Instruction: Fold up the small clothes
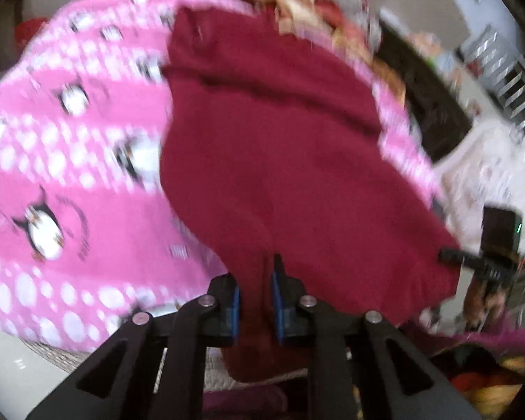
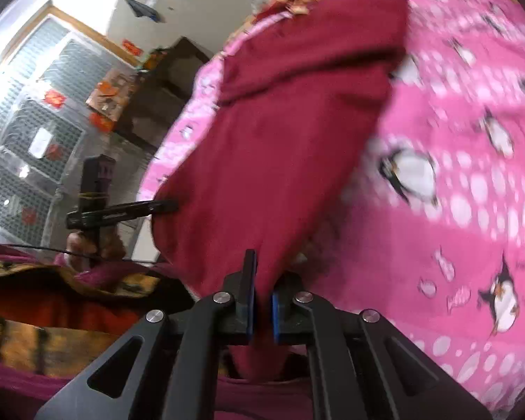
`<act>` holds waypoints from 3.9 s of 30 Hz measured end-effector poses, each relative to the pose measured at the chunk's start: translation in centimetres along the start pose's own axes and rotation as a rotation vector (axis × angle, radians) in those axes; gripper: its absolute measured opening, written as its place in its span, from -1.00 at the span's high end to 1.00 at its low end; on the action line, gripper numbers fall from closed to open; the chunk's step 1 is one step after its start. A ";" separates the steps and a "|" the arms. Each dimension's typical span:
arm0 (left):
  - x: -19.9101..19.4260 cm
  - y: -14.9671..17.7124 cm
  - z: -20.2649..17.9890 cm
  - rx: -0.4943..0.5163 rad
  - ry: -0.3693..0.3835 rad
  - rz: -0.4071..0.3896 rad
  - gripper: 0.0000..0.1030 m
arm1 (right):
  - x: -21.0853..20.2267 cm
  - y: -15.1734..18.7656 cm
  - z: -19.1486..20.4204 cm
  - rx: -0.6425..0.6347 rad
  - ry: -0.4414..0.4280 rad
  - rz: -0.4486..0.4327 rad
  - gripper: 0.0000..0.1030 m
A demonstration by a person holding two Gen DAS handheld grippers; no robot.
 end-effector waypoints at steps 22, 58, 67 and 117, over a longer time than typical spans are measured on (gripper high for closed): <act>-1.2 -15.7 -3.1 0.095 -0.170 -0.341 0.70 | -3.8 -15.6 -2.1 0.001 0.079 -0.443 0.83; 9.2 -24.6 0.3 0.053 -0.280 -0.253 0.70 | 3.2 -24.7 -12.0 0.162 0.274 -0.358 0.83; 12.3 -26.2 2.0 -0.009 -0.281 -0.192 0.70 | 5.6 -26.2 -15.3 0.298 0.270 -0.304 0.76; 16.0 -29.6 8.4 -0.224 -0.266 -0.171 -0.73 | 10.5 -33.5 -15.7 0.136 0.531 -0.300 0.49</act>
Point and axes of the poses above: each gripper's, at about its wrist camera, not at the fingertips, and x roughly the way its jaws point, z to its left, y to its underside, the point moved 5 cm from there along x, roughly the way its jaws point, and after that the axes turned 1 degree about -z, right-handed, at the moved point
